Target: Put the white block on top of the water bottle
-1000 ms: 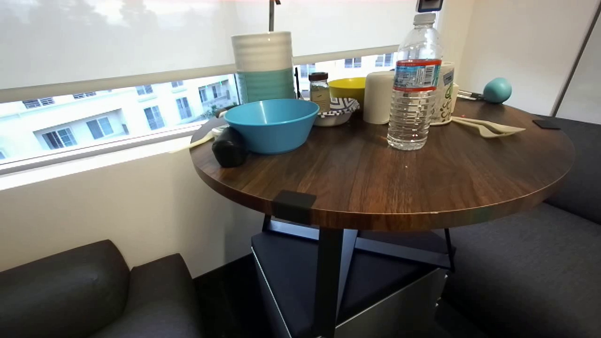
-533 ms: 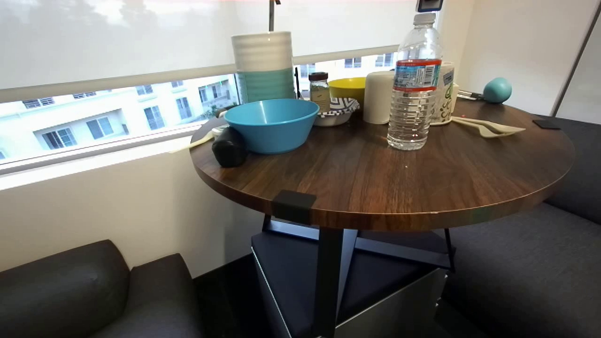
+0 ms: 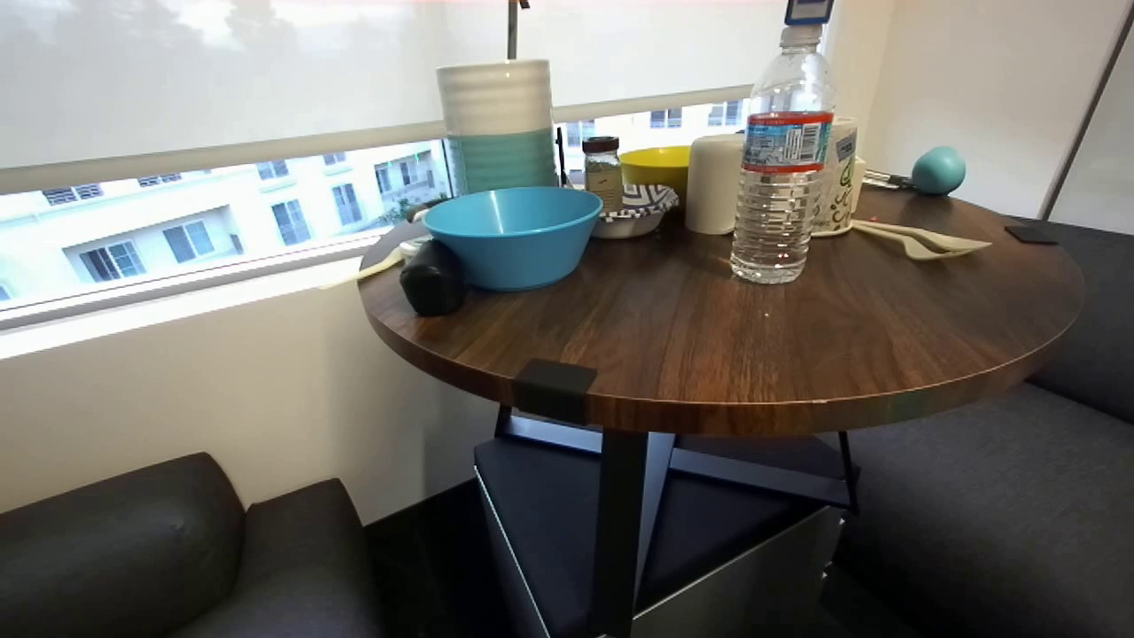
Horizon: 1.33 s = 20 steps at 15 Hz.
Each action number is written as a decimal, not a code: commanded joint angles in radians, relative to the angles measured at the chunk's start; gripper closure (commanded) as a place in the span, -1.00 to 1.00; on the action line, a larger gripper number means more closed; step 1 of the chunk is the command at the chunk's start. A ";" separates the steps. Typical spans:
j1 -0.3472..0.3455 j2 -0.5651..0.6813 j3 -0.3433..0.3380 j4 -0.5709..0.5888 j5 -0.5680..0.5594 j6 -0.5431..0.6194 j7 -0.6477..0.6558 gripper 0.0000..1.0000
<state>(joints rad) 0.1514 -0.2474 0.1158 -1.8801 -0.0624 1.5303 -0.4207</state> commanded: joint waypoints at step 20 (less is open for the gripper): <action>-0.013 -0.283 -0.243 -0.063 0.331 0.039 -0.126 -1.00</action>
<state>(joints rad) 0.1462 -0.4778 -0.0991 -1.8898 0.2136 1.5446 -0.4949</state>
